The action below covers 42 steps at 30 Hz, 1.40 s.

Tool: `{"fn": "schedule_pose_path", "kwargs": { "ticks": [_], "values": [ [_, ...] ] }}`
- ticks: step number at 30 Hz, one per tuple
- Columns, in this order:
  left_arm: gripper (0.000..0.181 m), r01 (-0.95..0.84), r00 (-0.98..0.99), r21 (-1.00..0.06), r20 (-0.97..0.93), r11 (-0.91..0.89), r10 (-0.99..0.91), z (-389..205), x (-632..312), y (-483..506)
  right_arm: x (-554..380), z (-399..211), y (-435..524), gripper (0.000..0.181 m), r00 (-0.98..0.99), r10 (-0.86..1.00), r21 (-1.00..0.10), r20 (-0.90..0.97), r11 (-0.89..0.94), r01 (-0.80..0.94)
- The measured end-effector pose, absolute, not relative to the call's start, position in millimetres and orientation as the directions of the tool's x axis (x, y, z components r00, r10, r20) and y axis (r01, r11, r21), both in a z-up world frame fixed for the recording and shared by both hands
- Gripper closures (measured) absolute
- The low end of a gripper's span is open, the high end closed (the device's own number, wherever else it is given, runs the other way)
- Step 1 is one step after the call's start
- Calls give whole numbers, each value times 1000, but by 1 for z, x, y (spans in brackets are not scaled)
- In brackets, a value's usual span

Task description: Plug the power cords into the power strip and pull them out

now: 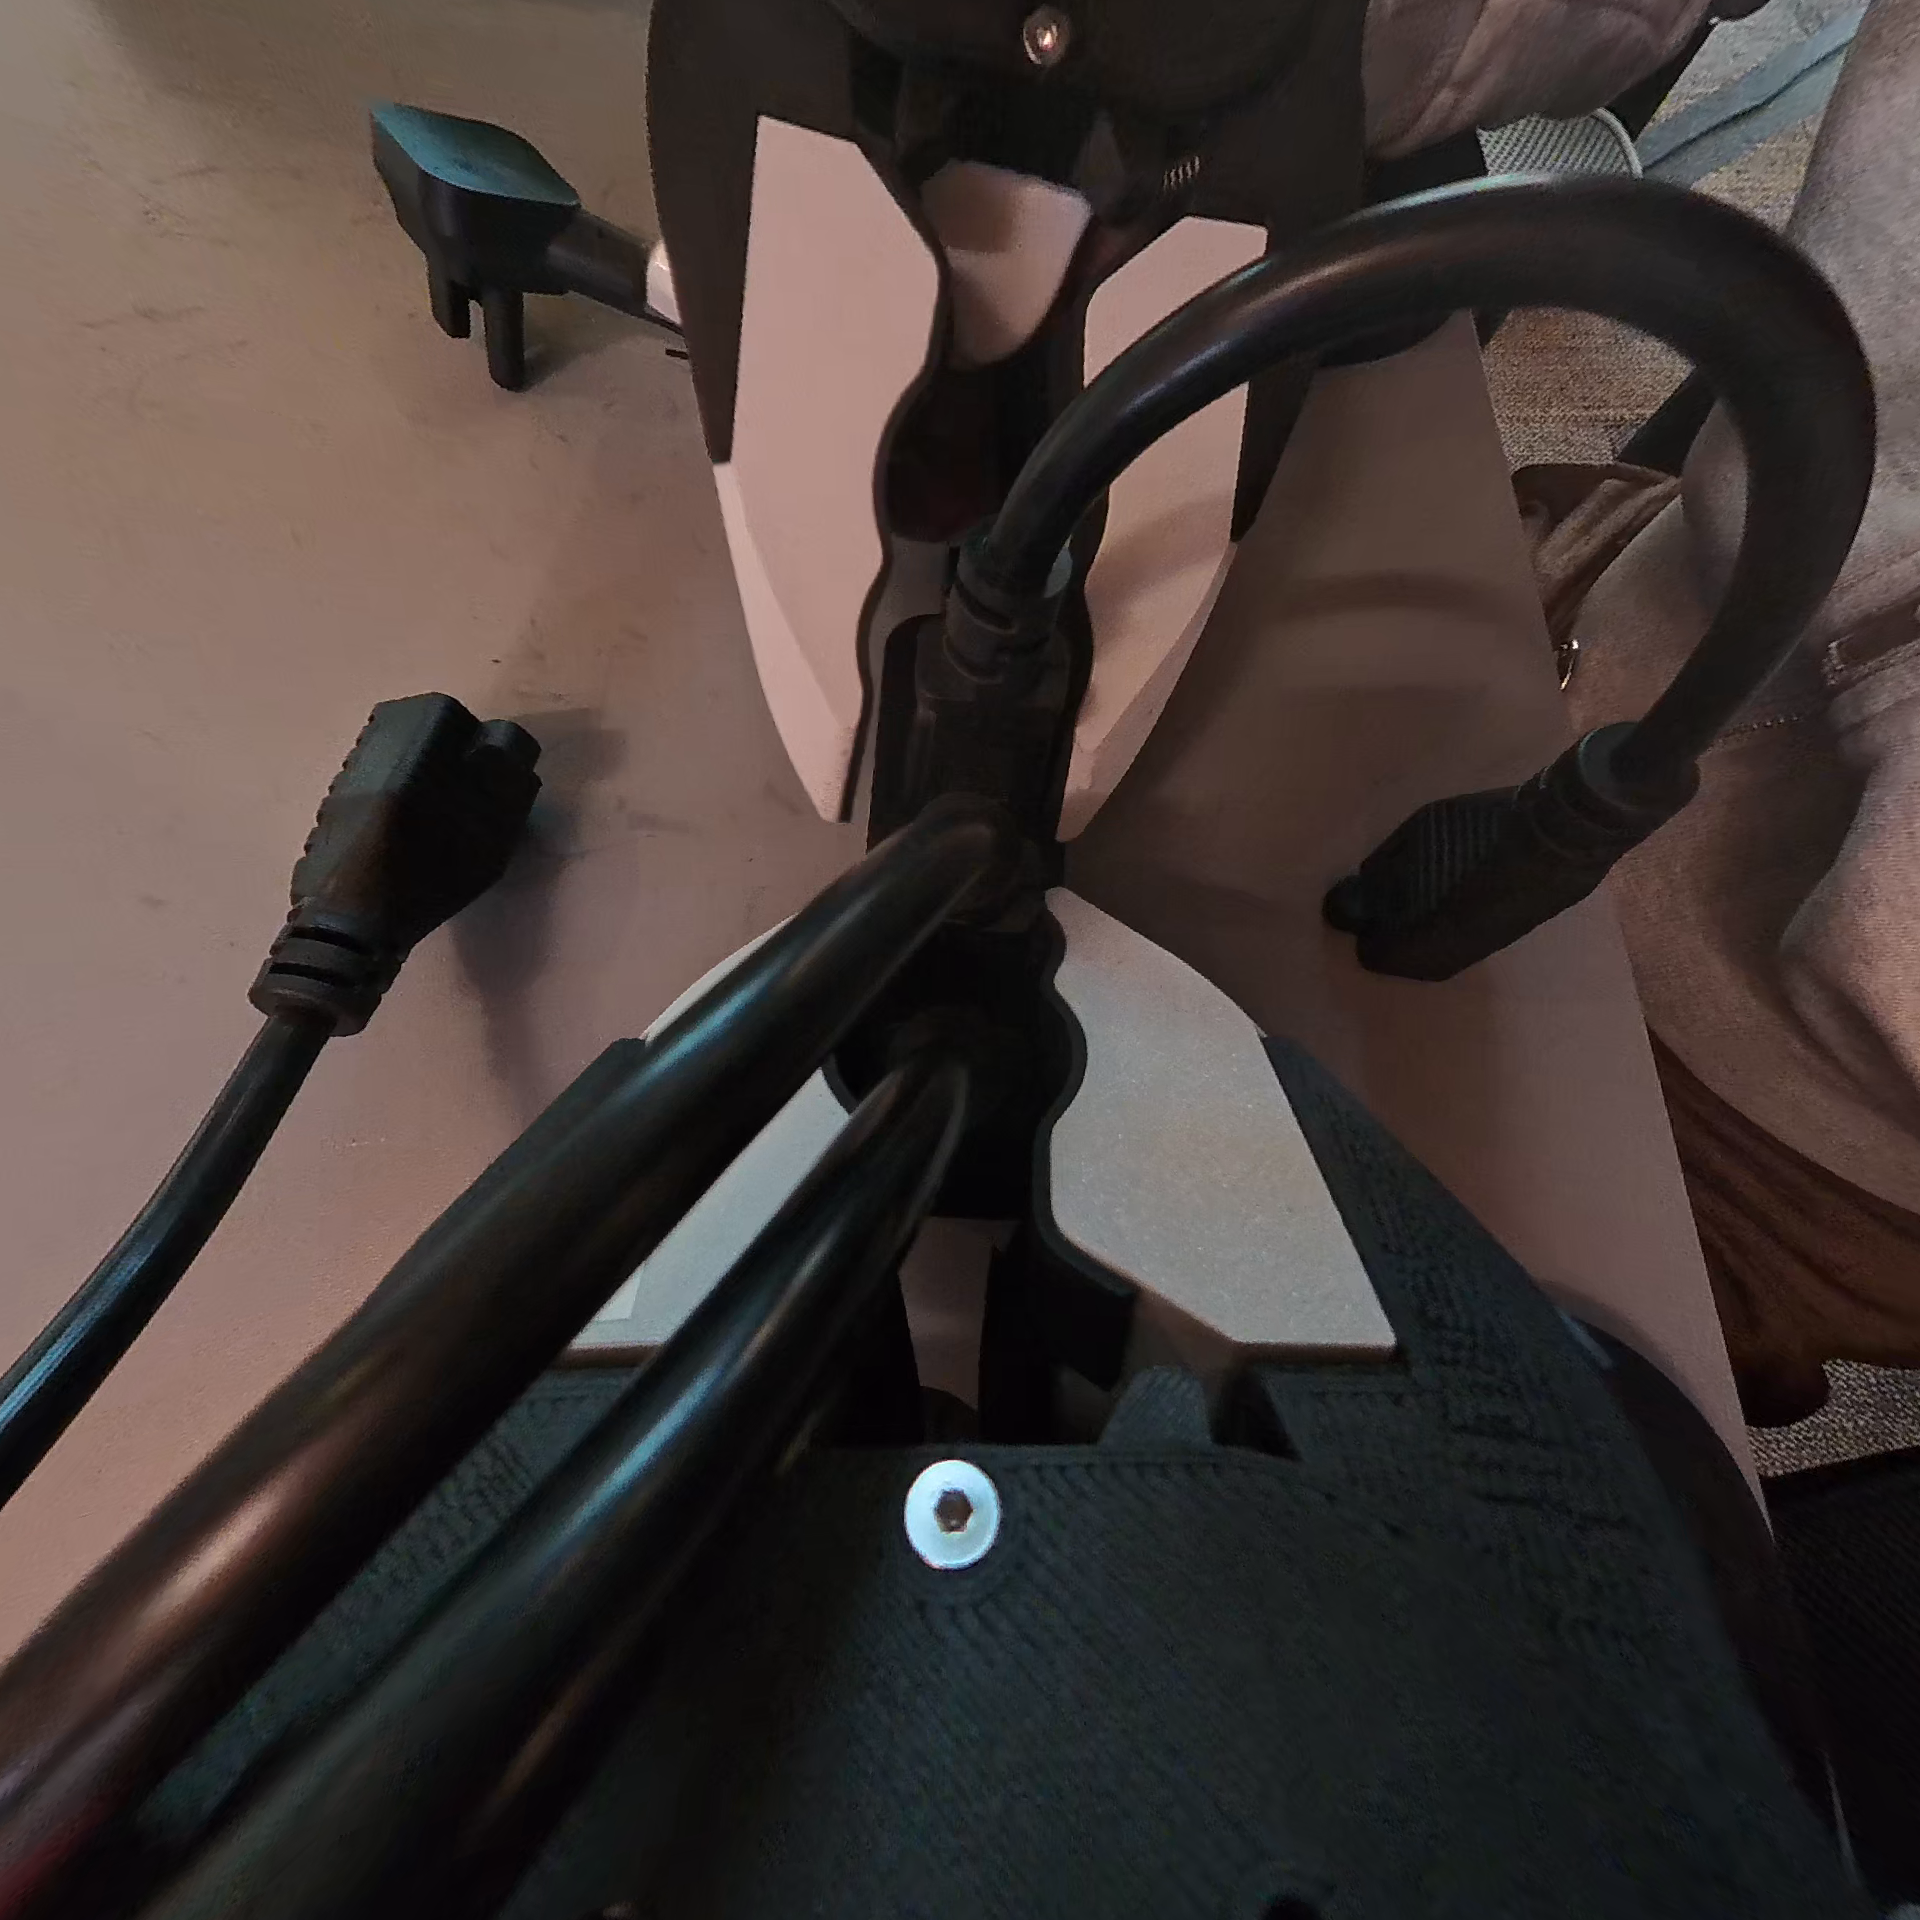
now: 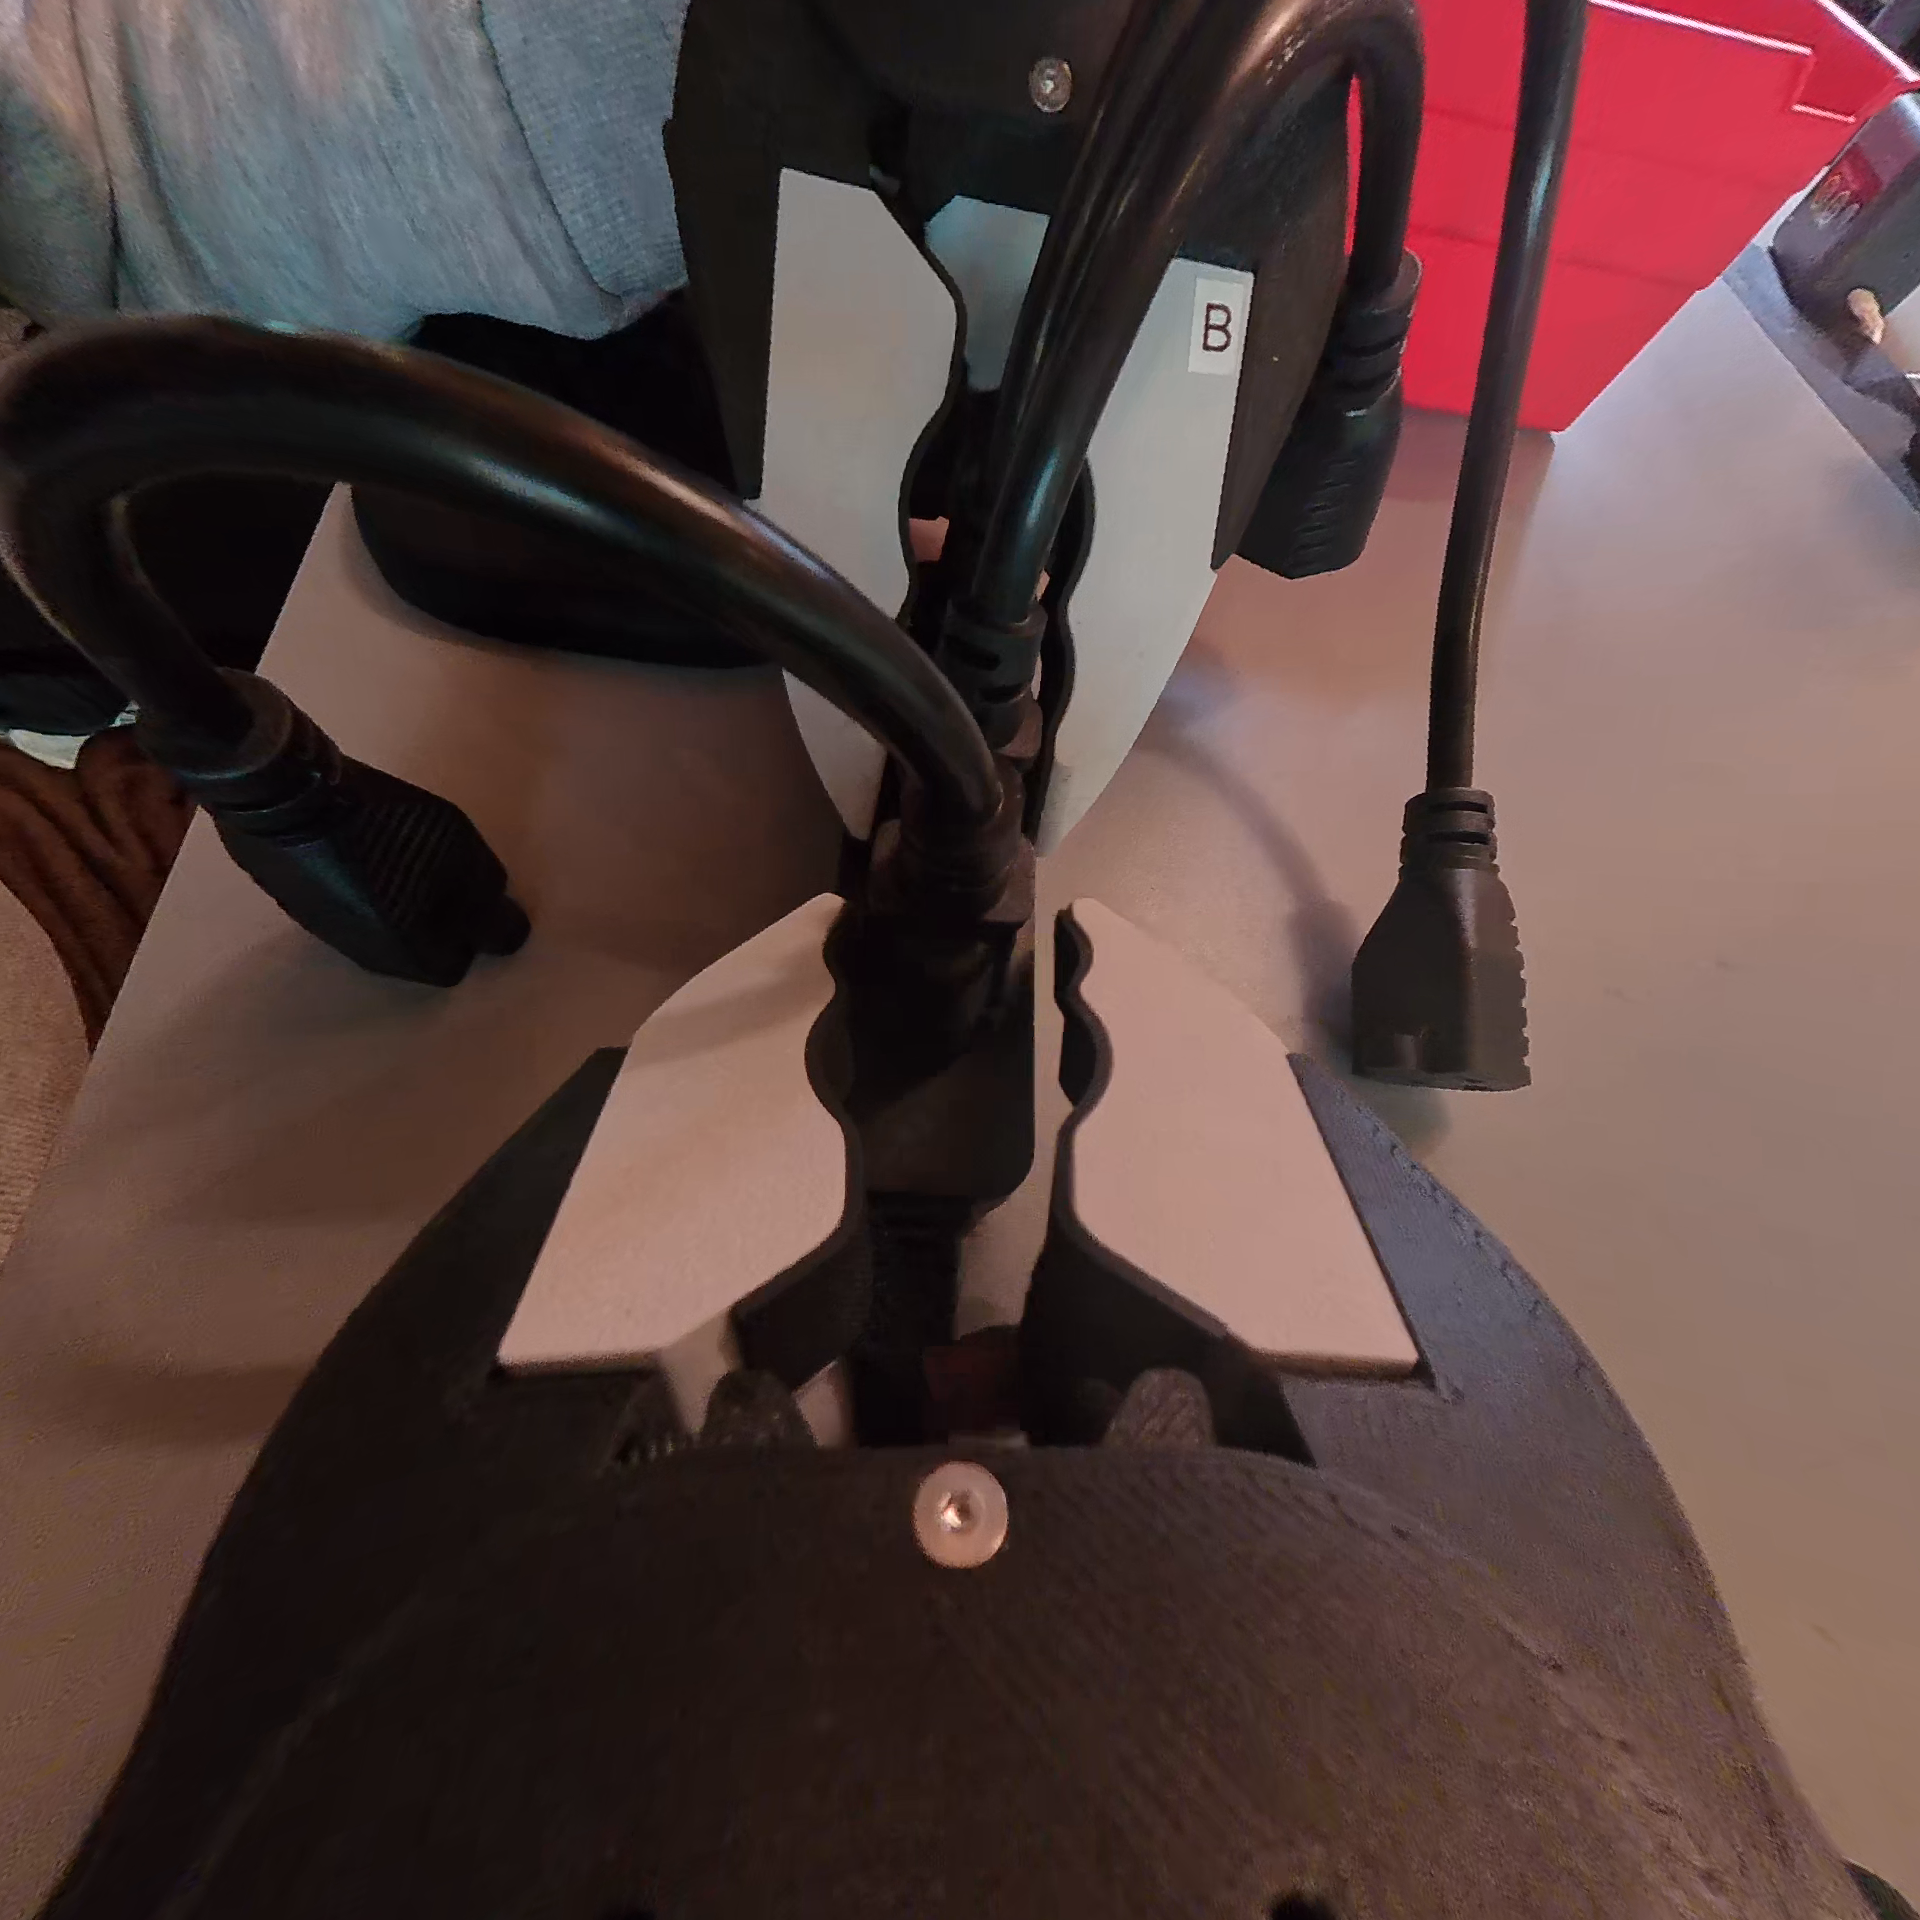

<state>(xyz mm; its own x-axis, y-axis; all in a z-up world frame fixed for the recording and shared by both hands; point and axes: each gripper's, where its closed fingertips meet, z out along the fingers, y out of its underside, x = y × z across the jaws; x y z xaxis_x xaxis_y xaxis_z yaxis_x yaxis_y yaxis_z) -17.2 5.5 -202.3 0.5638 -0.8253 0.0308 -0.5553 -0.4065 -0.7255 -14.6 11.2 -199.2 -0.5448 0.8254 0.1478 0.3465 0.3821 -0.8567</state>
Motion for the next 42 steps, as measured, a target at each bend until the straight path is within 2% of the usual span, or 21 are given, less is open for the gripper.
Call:
{"fn": "schedule_pose_path", "kwargs": {
  "ticks": [7,11,42],
  "values": [
    [154,-561,559,-728,18,-394,-829,-202,-17,6,-13,-200,8,152,-570,810,-856,142,389,341],
    [150,-582,563,-709,2,-398,-826,-206,-19,6,-13,-200,8,152,-570,811,-856,134,384,345],
    [154,-584,554,-710,4,-393,-832,-206,-18,5,-13,-200,8,152,-569,810,-855,142,391,342]
  ]
}}
